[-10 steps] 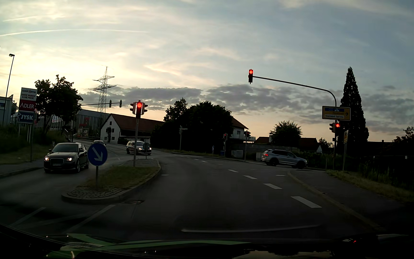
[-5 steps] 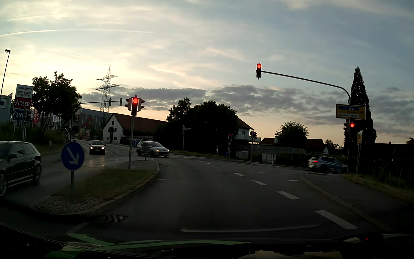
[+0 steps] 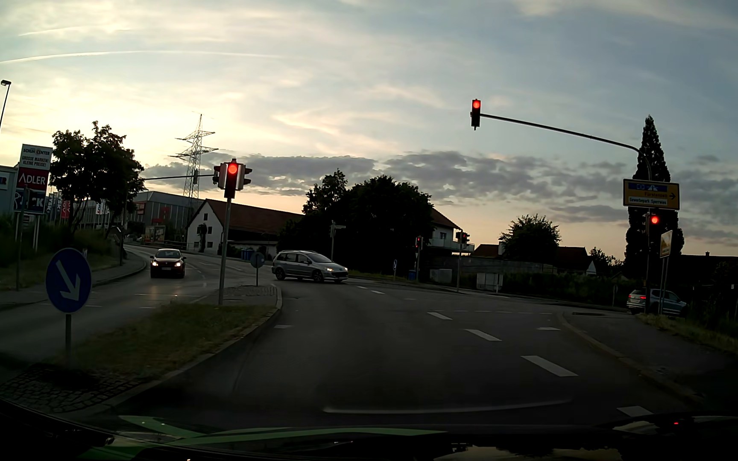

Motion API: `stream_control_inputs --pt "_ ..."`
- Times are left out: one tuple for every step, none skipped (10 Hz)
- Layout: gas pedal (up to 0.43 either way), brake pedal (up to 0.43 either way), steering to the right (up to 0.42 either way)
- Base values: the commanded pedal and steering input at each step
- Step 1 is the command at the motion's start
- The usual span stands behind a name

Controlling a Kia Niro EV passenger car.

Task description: Follow the waypoints while adhering to traffic rules and regulations

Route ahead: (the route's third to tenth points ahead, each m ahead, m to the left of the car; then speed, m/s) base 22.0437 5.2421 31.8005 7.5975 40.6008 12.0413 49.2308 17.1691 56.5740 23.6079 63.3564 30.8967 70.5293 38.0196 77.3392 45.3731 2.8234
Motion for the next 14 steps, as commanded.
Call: stream_control_inputs --pt "0.000 0.000 -0.041" --pt "0.000 0.000 -0.041" --pt "0.000 0.000 -0.040" --pt "0.000 0.000 -0.040" --pt "0.000 0.000 -0.040" --pt "0.000 0.000 -0.040" --pt "0.000 0.006 -0.041" --pt "0.000 0.049 -0.041" --pt "0.000 0.061 -0.042" --pt "0.000 0.091 -0.043" --pt "0.000 0.128 -0.045" --pt "0.000 0.146 -0.046" --pt "0.000 0.159 -0.048" --pt "0.000 0.165 -0.051"
